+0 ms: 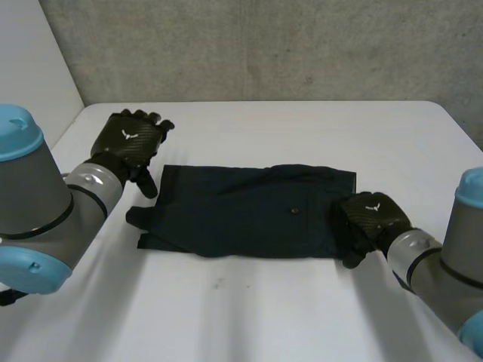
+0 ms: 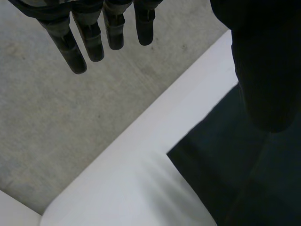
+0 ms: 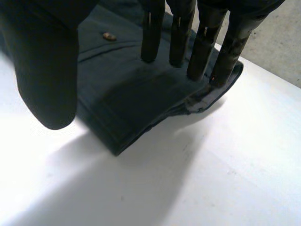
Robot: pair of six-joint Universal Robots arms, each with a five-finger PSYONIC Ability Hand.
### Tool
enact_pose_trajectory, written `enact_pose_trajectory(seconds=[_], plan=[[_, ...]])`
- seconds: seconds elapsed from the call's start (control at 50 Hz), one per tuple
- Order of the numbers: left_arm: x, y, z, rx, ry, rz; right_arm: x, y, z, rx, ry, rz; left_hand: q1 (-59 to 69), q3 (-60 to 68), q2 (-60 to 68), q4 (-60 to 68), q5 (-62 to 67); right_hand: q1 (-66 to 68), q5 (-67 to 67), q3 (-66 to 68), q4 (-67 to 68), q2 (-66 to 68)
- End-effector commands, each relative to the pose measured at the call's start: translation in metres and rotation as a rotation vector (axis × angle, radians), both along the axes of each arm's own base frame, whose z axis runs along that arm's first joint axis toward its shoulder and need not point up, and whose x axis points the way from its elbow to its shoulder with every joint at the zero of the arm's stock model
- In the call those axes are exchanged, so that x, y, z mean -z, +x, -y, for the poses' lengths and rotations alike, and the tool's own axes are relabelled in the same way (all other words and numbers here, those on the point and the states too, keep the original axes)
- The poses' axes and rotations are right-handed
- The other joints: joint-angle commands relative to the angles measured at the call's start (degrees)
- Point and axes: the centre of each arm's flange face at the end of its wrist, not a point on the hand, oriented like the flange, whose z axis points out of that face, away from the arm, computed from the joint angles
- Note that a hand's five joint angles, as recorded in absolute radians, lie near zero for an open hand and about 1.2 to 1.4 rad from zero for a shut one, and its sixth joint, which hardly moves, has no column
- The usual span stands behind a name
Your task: Fold the shorts.
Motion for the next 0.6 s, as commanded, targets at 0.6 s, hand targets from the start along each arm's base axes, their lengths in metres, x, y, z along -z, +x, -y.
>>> enact_pose_trajectory(seconds=[0.6], plan=[[0.000,-0.004,-0.010,0.016,0.011,0.005,0.008,-0.025,0.038,0.082,-0.113,-0.068,-0.4,-1.4,-0.7,-1.0,-1.5,58.7,56.0,55.2,55.4,55.3]])
